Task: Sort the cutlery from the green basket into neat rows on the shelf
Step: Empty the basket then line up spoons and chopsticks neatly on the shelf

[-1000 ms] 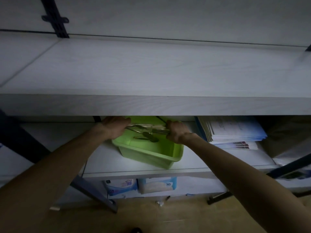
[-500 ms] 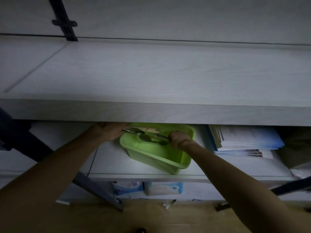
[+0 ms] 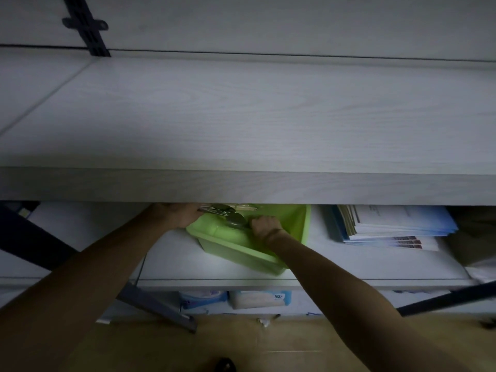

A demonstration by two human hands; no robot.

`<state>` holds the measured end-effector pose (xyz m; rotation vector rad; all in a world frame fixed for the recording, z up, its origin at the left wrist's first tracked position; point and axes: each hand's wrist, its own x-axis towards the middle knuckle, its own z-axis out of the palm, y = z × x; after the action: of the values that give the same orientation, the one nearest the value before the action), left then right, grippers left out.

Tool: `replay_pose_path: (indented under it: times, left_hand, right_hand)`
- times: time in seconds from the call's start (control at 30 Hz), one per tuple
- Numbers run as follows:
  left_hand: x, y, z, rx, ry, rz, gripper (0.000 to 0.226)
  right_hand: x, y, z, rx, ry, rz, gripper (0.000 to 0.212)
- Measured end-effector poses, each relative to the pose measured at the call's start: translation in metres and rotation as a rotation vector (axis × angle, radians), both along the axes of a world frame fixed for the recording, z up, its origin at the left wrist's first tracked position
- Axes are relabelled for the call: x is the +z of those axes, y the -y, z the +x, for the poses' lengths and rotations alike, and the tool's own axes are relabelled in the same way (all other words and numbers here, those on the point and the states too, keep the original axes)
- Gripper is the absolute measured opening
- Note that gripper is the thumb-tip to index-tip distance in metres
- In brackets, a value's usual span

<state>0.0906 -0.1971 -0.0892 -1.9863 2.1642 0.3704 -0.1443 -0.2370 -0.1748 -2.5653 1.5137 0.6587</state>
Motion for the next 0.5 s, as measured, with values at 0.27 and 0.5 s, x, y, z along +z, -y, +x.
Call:
replay_pose_path:
  times: [0.27,0.5]
  left_hand:
    - [0.01,0.006,-0.009,-0.002,-0.051,0.084,0.044]
    - [0.044,-0.006,-0.042,-0.031,0.04,0.06,0.042]
  right_hand:
    - [0.046,-0.009,-0.016,0.124,0.114,-0.133,0.029]
    - [0.114,-0.021,-0.057,0.206,-0.087,-0.197,0.028]
